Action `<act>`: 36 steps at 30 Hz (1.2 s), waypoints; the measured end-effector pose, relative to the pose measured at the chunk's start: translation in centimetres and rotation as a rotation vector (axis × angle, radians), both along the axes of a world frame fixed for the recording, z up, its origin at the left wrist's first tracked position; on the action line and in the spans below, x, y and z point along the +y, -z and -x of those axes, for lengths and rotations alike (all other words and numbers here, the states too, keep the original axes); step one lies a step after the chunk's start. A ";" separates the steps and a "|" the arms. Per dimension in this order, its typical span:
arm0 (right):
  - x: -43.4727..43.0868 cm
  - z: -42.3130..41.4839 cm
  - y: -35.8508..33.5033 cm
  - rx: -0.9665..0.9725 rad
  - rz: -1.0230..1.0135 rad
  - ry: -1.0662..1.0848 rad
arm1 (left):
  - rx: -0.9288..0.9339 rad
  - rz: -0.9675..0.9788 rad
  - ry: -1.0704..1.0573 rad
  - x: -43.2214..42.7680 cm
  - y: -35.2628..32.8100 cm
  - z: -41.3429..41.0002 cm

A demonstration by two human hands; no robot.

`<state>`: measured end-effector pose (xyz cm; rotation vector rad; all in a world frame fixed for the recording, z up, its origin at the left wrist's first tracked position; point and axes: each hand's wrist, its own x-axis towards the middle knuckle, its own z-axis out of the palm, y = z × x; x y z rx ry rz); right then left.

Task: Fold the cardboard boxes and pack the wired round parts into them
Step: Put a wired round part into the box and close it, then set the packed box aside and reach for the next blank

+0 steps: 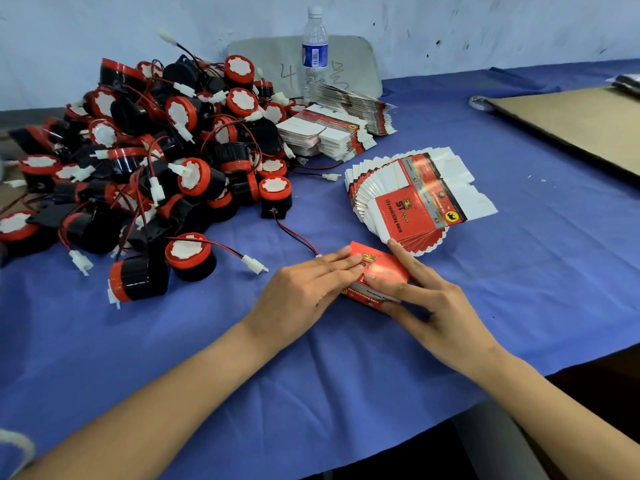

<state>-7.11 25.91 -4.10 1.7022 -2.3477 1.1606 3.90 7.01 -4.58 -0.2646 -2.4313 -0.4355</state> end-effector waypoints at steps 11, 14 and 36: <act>10.2 1.4 -4.4 -0.489 0.641 0.534 | -0.016 -0.379 -0.118 0.7 -1.3 2.4; 16.8 3.9 -6.1 -0.554 0.670 0.771 | -0.069 -0.385 -0.122 2.7 -2.2 6.6; 8.0 7.6 -6.4 -0.503 0.318 0.644 | -0.439 -0.077 -0.113 3.2 -6.0 14.6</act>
